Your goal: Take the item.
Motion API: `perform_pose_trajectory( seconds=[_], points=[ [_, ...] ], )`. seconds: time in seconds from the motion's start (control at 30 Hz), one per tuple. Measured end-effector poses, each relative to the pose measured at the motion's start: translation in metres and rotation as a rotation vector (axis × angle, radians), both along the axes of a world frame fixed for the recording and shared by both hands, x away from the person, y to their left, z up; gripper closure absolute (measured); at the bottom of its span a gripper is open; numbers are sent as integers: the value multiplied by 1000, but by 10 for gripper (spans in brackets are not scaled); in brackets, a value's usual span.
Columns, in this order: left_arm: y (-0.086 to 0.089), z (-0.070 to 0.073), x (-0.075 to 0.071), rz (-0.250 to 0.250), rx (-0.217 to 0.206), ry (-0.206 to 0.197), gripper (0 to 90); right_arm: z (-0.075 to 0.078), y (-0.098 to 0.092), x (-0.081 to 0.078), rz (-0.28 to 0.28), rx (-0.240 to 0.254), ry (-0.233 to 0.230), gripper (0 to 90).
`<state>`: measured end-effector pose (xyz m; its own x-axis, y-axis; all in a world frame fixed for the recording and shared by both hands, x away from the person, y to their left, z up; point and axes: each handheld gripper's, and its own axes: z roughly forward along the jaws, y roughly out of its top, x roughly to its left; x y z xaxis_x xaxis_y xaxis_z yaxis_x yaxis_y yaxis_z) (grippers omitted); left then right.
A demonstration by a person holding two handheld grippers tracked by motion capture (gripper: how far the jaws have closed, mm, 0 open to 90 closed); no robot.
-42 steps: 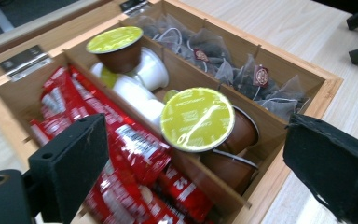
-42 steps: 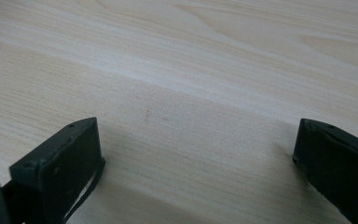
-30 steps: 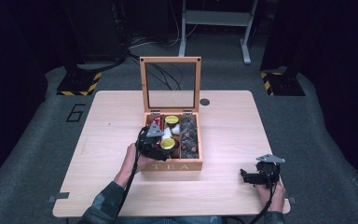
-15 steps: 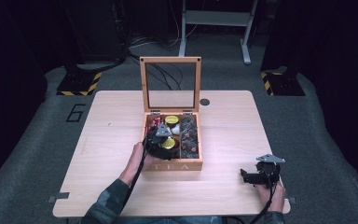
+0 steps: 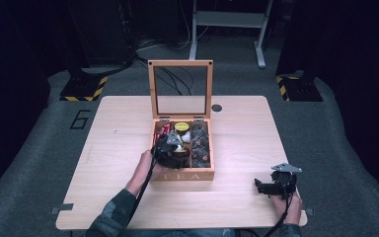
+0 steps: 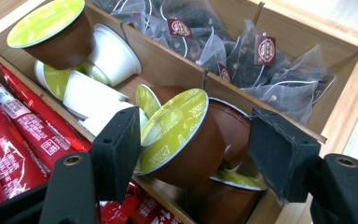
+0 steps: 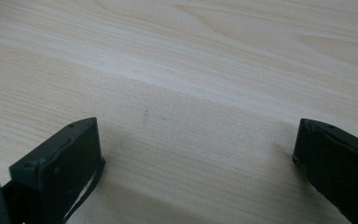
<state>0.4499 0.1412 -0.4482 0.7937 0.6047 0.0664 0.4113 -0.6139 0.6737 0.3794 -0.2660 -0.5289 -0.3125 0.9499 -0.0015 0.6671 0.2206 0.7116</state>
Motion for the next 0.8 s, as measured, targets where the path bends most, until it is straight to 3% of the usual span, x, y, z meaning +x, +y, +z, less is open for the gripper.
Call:
perform_pose_trajectory(
  seconds=[0.2, 0.5, 0.8],
  points=[
    [1, 0, 2, 3, 25, 9, 394, 0, 0, 0, -4, 1, -1, 3],
    [-2, 0, 2, 14, 52, -10, 442, 0, 0, 0, -5, 1, -2, 4],
    [1, 1, 6, -7, 18, 3, 485, 0, 0, 0, -3, 3, 0, 6]
  ],
)
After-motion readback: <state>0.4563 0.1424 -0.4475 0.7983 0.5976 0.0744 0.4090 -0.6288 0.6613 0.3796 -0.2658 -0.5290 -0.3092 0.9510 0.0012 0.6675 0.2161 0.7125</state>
